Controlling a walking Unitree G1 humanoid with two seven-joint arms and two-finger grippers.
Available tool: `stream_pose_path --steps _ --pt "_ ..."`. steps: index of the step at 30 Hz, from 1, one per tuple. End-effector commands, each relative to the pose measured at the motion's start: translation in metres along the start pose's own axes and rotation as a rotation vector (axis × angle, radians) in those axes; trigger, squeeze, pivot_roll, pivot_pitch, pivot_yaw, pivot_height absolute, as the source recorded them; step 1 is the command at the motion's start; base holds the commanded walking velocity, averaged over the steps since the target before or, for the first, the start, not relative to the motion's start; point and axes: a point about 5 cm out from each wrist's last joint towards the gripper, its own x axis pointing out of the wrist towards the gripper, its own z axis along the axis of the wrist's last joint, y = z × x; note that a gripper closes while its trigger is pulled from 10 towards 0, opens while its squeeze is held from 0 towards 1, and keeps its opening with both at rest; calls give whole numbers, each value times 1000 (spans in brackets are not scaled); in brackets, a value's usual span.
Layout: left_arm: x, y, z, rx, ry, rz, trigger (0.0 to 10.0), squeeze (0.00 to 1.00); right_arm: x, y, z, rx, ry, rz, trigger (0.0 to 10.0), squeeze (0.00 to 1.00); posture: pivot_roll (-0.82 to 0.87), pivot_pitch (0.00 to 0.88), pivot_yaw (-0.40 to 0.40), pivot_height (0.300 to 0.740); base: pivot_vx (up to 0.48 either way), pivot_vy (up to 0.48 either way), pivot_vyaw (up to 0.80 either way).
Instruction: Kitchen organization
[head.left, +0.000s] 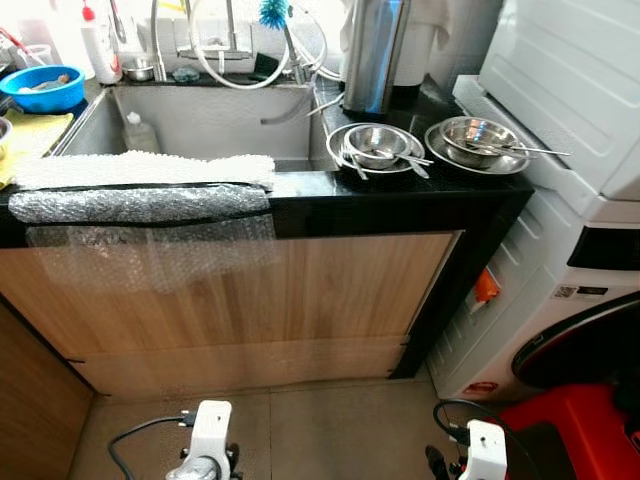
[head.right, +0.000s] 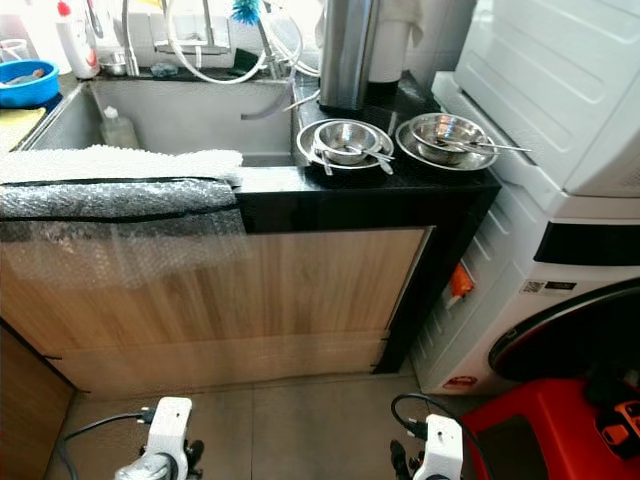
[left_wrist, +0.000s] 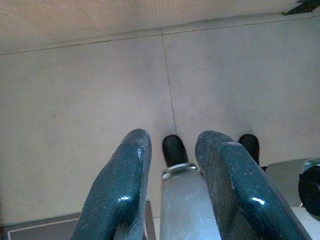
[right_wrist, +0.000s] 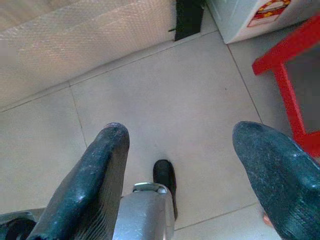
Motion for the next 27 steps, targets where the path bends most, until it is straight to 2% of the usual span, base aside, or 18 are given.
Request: stream_pose_path --steps 1,8,12,17,19,24,25,27 --pt "1 -3 2 14 3 4 10000 0 0 -2 2 2 -12 -6 10000 0 -72 44 -56 740 292 0 0" --pt "2 -17 4 19 0 -9 10000 0 0 -1 1 11 -11 3 10000 0 -72 44 -56 740 294 0 0" --pt "1 -21 3 18 3 -11 10000 0 0 -1 2 -16 -12 8 10000 0 -73 44 -56 740 297 0 0" --pt "1 -27 0 20 7 -16 10000 0 0 -2 2 -6 -13 6 10000 0 -74 44 -56 740 296 0 666" --pt "1 -31 -2 22 9 -19 10000 0 0 -2 1 15 -11 1 10000 0 -75 44 -56 740 296 0 0" --pt "1 -31 -2 22 9 -19 10000 0 0 -2 1 13 -12 0 10000 0 -75 44 -56 740 296 0 0" --pt "1 -23 -1 21 9 -11 10000 0 0 -2 2 -10 -8 8 10000 0 -78 42 -58 740 292 0 0" --pt "1 -20 -1 22 9 -9 10000 0 0 -2 2 -18 -7 11 10000 0 -78 42 -58 740 296 0 0"
